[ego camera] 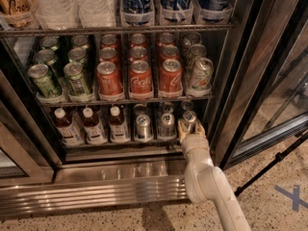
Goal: Pick redbull can from bottom shelf of fridge
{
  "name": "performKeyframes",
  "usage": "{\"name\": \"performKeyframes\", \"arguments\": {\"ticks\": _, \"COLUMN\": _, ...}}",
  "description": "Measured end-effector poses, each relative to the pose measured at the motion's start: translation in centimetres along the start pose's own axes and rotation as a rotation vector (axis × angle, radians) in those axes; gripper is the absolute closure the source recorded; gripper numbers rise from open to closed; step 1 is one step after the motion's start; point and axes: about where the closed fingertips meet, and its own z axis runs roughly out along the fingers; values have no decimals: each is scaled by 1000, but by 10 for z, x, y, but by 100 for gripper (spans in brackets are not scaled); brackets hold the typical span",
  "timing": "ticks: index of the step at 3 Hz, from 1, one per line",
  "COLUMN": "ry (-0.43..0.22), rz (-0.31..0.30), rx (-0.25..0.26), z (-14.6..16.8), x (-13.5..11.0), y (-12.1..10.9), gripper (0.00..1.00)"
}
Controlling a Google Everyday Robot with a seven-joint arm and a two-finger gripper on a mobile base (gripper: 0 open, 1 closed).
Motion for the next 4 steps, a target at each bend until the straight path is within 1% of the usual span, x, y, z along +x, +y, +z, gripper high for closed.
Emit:
{"name": "performKeyframes", "arguments": {"ticks": 1, "ry": 0, "rz": 0, "rx": 0, "z": 0, "x": 0, "y": 0, "gripper": 84}}
{"name": "performKeyframes", "arguments": {"ticks": 2, "ry": 0, "rz": 0, "rx": 0, "z": 0, "x": 0, "y": 0, "gripper": 100}}
{"name": "performKeyframes", "arguments": {"ticks": 3, "ry": -31, "rz": -3, "rx": -14, "z": -12, "x": -13, "y": 0, "gripper": 100}}
{"name": "performKeyframes", "arguments": {"ticks": 4, "ry": -32, "rz": -3, "rx": -14, "z": -12, "x": -13, "y": 0, "gripper": 100}}
